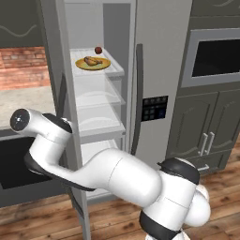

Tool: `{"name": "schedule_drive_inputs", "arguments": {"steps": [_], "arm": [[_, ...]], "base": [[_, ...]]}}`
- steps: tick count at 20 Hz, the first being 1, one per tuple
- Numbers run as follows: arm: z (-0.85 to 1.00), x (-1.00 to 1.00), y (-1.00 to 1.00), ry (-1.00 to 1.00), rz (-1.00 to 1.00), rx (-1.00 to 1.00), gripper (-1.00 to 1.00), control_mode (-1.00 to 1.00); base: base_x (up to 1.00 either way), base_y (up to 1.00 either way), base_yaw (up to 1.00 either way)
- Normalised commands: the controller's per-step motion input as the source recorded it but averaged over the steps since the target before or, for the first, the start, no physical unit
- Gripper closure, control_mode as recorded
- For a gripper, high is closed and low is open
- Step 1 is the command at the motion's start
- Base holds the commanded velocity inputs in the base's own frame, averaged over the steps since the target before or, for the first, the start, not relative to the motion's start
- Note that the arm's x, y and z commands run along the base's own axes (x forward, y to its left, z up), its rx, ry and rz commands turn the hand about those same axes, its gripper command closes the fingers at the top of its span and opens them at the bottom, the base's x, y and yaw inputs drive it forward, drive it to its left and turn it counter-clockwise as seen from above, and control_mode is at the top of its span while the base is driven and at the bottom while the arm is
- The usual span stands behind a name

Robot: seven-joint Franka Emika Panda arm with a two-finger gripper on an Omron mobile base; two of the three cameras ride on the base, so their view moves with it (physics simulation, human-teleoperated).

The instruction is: Retrieve the chicken drumstick from the fridge and place it on the saucepan with marinade on the stove.

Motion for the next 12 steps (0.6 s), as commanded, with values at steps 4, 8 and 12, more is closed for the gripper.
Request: {"name": "schedule_drive_inputs", "arguments": {"steps": [4, 8, 12], "arm": [[-0.08, 0.0, 0.4, 0.04, 0.01, 0.0, 1.0, -1.0], [-0.04, 0.0, 0.34, 0.05, 0.0, 0.0, 1.0, -1.0], [0.0, 0.0, 0.2, 0.08, 0.0, 0.0, 1.0, -1.0]], "base": [[0.0, 0.0, 0.0], [0.0, 0.0, 0.0], [0.0, 0.0, 0.0]]}}
